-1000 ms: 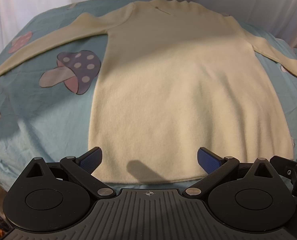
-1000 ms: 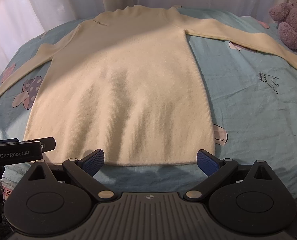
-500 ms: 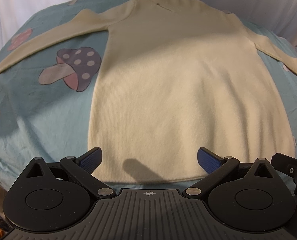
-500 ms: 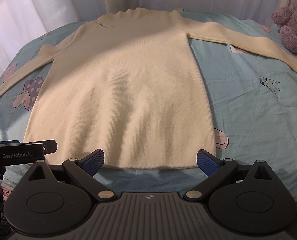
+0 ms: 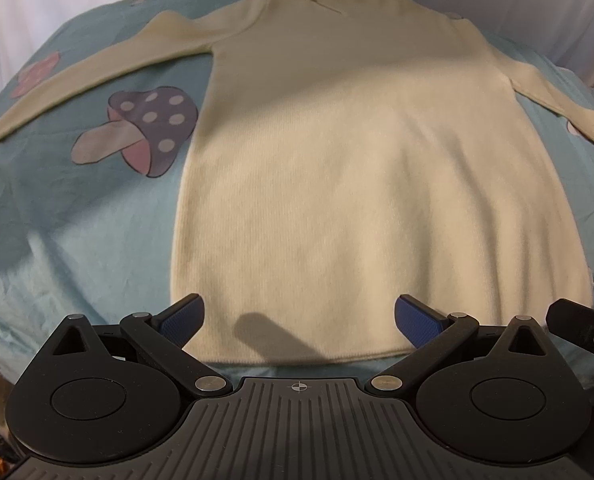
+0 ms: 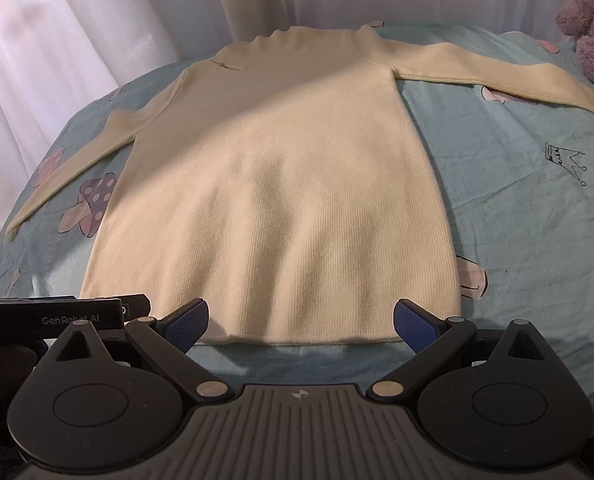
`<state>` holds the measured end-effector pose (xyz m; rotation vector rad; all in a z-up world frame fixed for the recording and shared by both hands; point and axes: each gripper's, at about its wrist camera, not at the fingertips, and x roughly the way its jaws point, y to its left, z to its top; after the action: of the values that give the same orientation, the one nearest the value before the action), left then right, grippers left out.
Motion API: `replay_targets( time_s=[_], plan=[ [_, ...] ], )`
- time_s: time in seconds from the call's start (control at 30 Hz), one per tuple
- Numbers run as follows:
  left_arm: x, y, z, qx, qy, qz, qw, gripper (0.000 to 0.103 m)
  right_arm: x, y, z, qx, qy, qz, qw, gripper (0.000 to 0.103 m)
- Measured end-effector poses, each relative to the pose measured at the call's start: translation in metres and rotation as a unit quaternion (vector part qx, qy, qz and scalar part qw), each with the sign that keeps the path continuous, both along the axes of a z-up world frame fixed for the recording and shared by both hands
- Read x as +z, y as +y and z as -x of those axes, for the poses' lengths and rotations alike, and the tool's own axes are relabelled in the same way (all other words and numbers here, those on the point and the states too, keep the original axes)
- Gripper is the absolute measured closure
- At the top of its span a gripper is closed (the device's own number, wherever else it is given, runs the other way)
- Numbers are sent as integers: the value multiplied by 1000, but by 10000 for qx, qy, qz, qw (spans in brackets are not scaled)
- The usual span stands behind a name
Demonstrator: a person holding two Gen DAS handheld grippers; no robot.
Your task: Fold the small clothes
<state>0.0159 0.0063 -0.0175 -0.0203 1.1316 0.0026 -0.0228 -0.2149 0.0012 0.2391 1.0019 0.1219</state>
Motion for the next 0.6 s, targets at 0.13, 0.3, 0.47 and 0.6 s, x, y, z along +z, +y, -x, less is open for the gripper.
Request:
replay_targets(
  time_s=[0.13,0.3,0.47,0.6],
  plan=[
    [-3,0,-3,0,57,29,10000,0,-2,-4,-3,108,53,-343,9993,4],
    [-6,1,-12,60,126,136,9998,0,-12,-39,-22,-369,234,-1174,9921,4],
    [-2,8,-35,313,-35,227,9992,0,0,-144,-43,-2050,-855,-1207,9675,11],
    [0,4,-61,418,-322,103,9986,0,-16,-254,-64,-3561,-1185,-1739,9104,52]
  ],
)
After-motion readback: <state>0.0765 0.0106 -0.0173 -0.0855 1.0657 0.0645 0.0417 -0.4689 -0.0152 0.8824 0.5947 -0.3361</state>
